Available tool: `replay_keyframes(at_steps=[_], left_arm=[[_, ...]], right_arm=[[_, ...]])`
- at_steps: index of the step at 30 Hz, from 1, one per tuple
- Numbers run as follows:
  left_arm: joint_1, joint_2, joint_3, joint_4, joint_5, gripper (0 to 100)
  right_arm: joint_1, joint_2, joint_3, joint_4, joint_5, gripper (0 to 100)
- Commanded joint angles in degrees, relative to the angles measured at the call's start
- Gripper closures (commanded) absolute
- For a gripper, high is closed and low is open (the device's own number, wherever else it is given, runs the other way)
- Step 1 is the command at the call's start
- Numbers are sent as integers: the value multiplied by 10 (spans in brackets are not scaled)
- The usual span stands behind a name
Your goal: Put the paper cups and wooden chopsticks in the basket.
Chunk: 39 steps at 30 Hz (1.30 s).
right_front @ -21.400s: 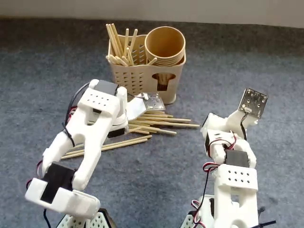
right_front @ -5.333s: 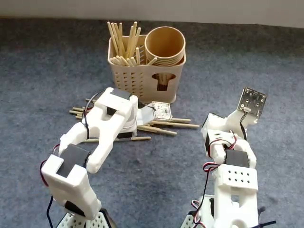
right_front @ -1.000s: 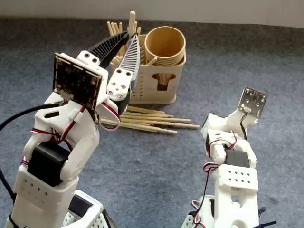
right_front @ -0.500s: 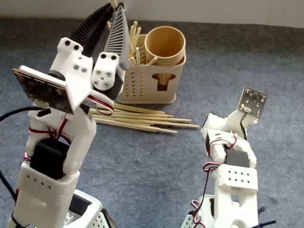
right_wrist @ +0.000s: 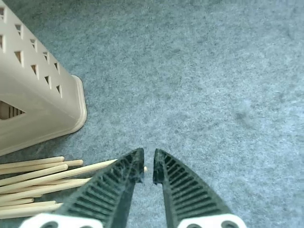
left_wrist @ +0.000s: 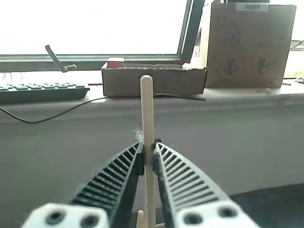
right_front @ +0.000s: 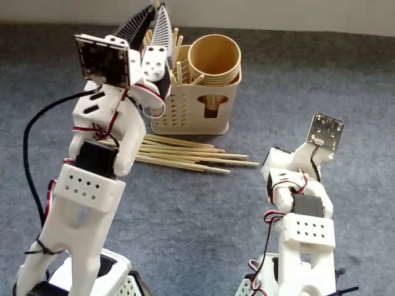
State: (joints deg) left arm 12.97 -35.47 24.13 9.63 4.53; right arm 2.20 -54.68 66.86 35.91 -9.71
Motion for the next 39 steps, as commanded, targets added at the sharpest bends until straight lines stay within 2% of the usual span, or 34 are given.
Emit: replay_keyframes(at_steps=[1,11,15,21,27,39], left_arm=[[-11,20,17,20,8,994],[-18,24,134,19,5,986],[-18,22,161,26,7,912],[-15,19,149,103,5,891],[-15,13,64,213,8,891],[-14,-178,49,328,32,894]], right_arm=[[6,-13,-6,-16,8,950],[6,-13,-6,-16,8,950],[6,-13,-6,-16,8,950],[5,-11,-6,-16,9,950],[4,-10,-6,-17,9,950],[3,-9,7,-34,9,950]])
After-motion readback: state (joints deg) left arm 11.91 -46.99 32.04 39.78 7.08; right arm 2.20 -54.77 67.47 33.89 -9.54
